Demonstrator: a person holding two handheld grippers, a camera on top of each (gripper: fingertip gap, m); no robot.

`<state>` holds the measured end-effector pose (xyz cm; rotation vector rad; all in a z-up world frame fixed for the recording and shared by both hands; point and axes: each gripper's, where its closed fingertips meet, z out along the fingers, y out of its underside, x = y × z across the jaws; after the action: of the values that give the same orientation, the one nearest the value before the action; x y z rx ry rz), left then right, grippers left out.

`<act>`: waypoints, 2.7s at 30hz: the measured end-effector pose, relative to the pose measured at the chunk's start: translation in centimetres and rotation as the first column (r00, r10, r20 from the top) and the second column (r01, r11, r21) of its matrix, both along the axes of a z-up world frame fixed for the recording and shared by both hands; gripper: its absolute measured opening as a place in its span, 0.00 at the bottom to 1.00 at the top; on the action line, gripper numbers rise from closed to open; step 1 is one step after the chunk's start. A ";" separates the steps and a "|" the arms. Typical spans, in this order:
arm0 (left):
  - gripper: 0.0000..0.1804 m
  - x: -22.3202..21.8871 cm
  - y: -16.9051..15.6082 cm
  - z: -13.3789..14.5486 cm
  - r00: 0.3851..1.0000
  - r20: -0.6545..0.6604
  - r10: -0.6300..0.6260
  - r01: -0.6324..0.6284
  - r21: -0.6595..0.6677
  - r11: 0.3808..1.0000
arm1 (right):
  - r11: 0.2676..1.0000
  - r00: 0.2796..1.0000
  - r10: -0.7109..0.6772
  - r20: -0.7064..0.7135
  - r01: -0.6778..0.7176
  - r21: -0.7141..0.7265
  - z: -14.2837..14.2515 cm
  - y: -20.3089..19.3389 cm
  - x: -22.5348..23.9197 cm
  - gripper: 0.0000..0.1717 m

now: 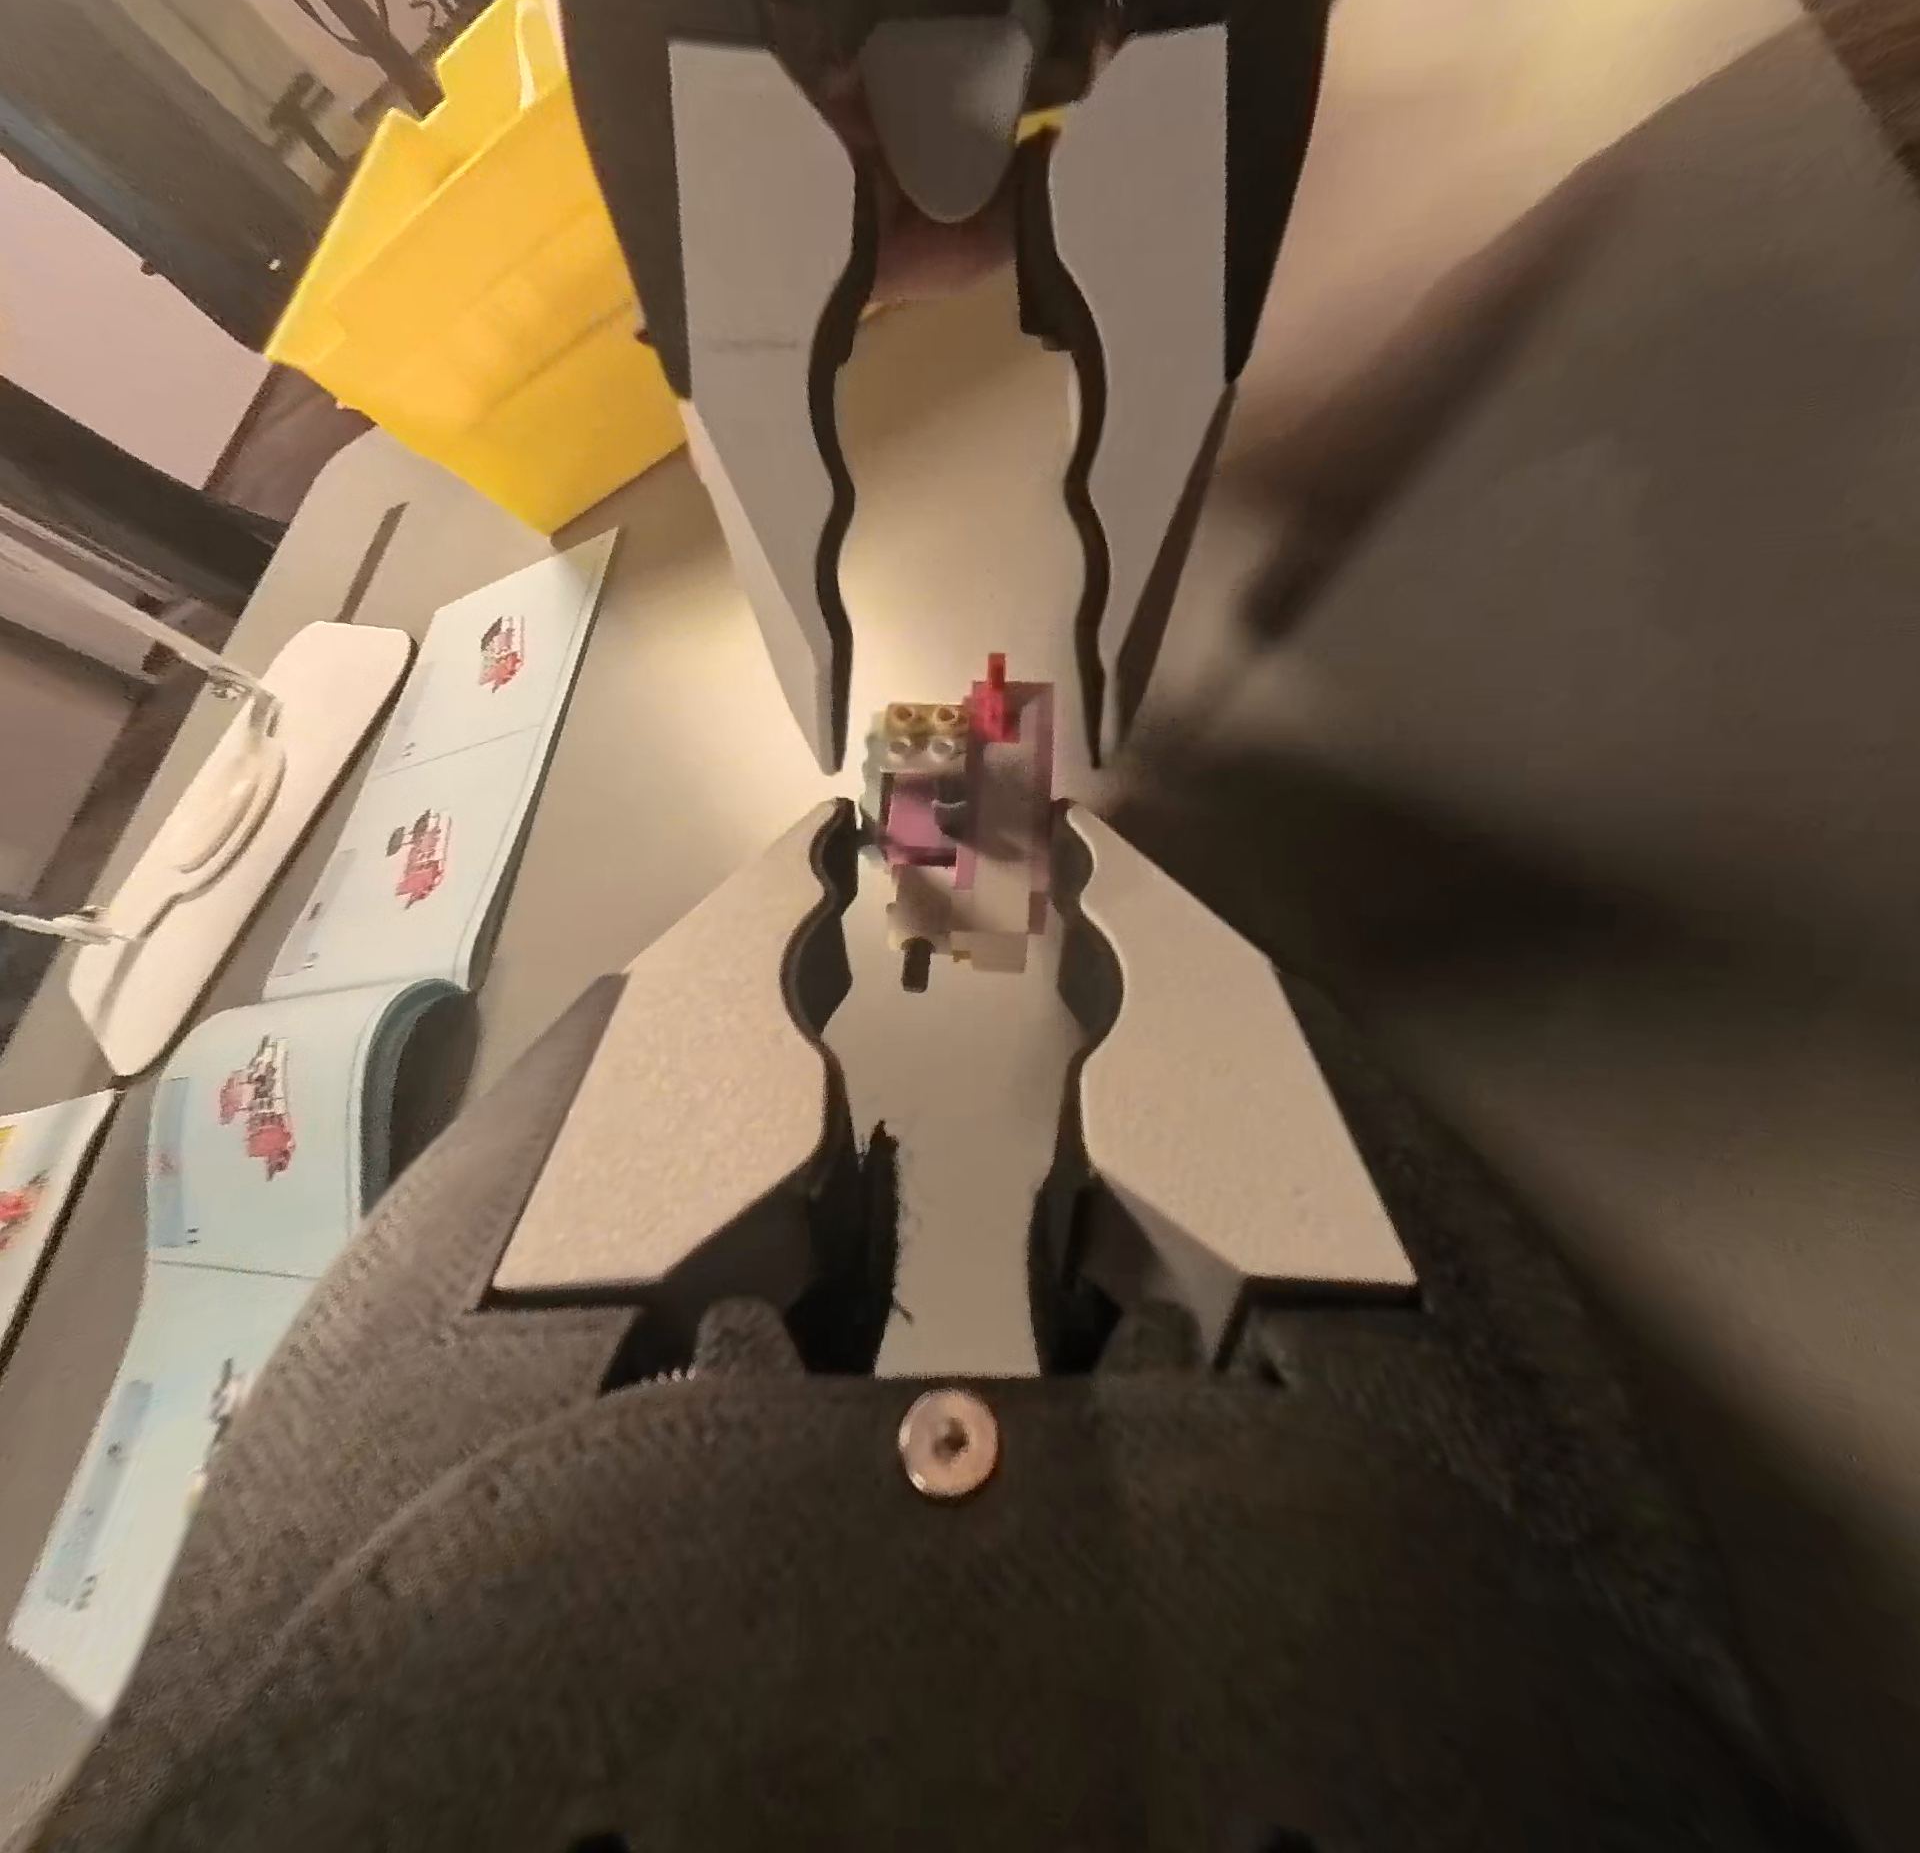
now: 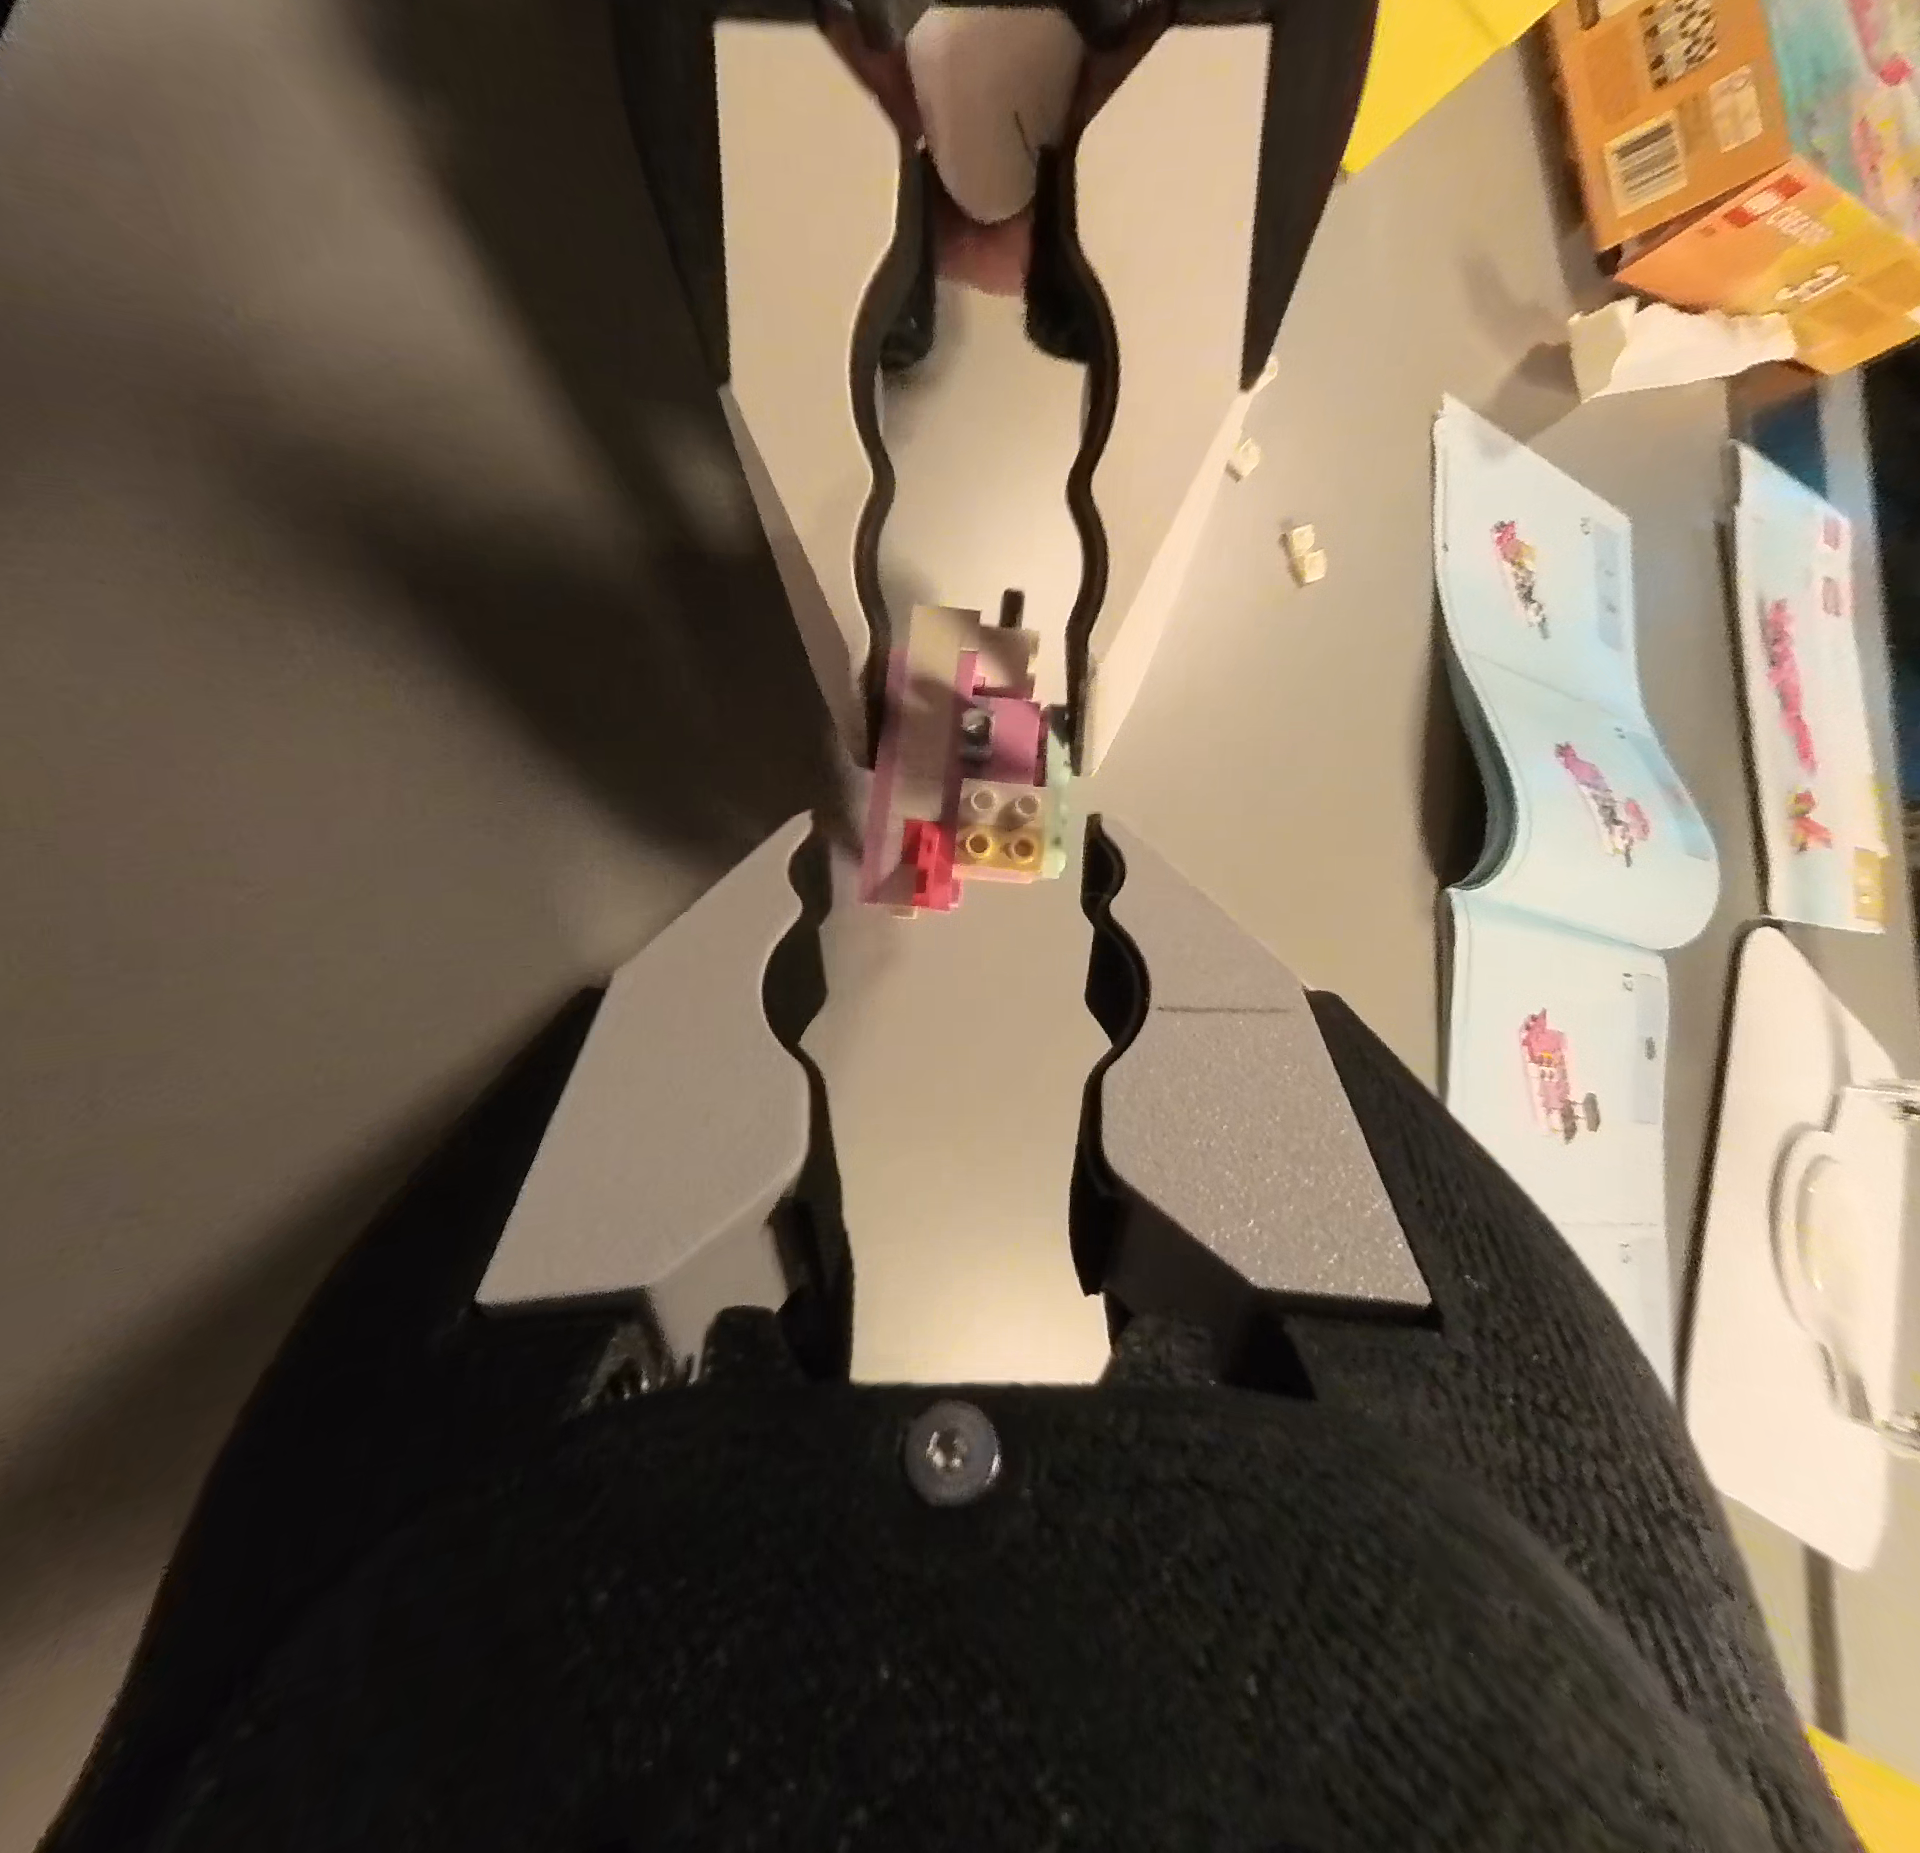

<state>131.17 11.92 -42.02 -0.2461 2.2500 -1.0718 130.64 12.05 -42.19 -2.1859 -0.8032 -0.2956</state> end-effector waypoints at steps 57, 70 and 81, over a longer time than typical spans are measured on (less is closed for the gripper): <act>0.16 0.5 0.0 5.3 0.877 -0.447 -0.176 -0.207 -0.683 0.700 | 0.965 0.636 -0.055 0.770 -0.165 0.206 4.9 2.2 1.3 0.23; 0.16 0.7 0.2 5.6 0.906 -0.403 -0.128 -0.194 -0.666 0.720 | 0.972 0.757 -0.028 0.652 -0.131 0.195 4.4 1.5 1.4 0.38; 0.16 0.9 0.3 5.5 0.911 -0.398 -0.103 -0.202 -0.652 0.730 | 0.973 0.755 -0.028 0.655 -0.129 0.190 4.6 1.3 1.9 0.38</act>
<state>132.08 12.24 -36.55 -0.9181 2.0522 -1.9492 132.50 13.32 -37.64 -1.8295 -1.1361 -1.1205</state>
